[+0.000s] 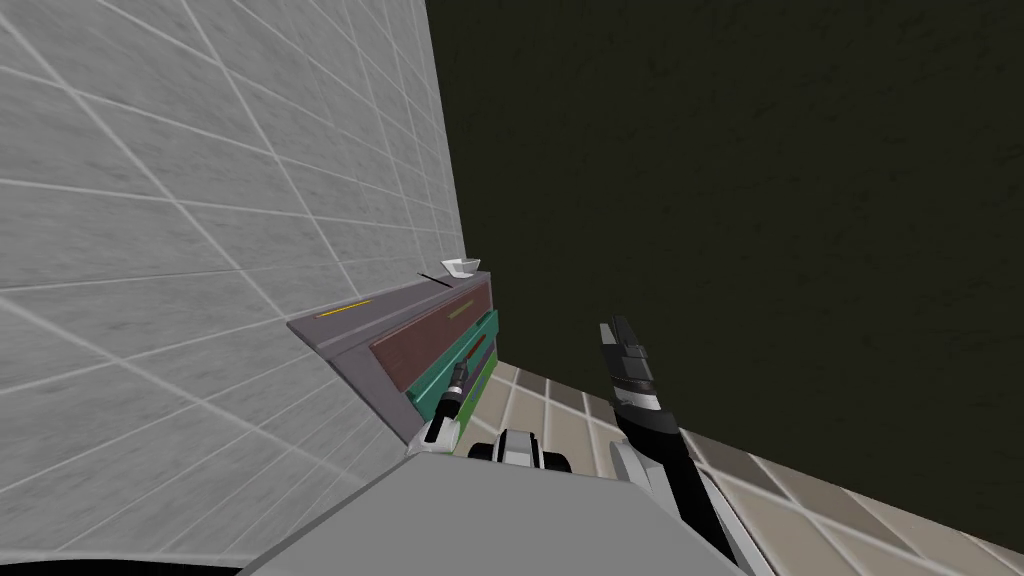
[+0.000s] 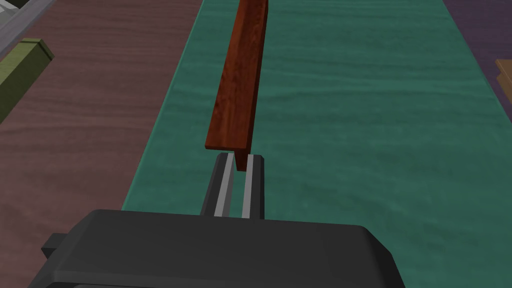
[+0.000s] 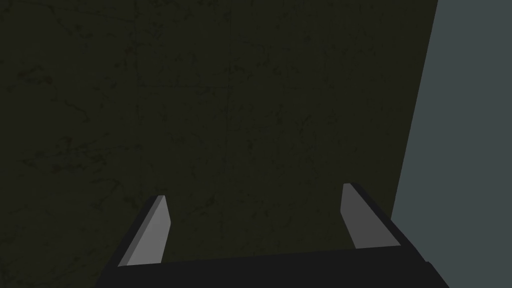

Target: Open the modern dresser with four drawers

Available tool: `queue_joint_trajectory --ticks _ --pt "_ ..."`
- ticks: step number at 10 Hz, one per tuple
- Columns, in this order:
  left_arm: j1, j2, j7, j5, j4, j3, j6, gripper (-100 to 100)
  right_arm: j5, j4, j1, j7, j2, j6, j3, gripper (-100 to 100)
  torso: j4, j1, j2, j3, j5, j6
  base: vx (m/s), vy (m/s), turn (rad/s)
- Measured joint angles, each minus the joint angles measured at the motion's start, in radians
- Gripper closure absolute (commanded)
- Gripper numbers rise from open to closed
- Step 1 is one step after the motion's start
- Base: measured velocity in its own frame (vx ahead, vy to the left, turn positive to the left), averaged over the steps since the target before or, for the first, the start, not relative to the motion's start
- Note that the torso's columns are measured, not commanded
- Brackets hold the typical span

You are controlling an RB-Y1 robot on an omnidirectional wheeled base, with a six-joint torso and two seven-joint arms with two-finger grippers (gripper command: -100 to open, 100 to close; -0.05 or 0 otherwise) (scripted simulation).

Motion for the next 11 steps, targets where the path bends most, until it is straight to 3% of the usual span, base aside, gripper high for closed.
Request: queue_joint_trajectory --ticks 4,6,10,11 --pt "-0.102 0.036 0.016 0.025 0.132 0.035 -0.02 100 0.0 0.0 0.0 0.0 0.0 0.0 0.0 0 0.002 -0.003 0.0 0.0 -0.002 0.001 -0.085 -0.069 -0.076" --pt "-0.198 0.067 0.034 0.045 0.283 0.063 -0.071 100 0.0 0.0 0.0 0.0 0.0 0.0 0.0 0 0.003 -0.006 0.002 0.002 -0.002 0.004 -0.115 -0.113 -0.106" --pt "-0.187 0.061 0.024 0.051 0.234 0.072 -0.024 100 0.0 0.0 0.0 0.0 0.0 0.0 0.0 0 0.003 -0.009 0.003 0.002 -0.003 0.001 -0.033 -0.136 0.005" --pt "-0.193 0.059 0.02 0.052 0.24 0.073 -0.022 -100 0.0 0.0 0.0 0.0 0.0 0.0 0.0 0 0.004 -0.008 0.003 0.002 -0.004 0.002 -0.001 -0.099 0.295"
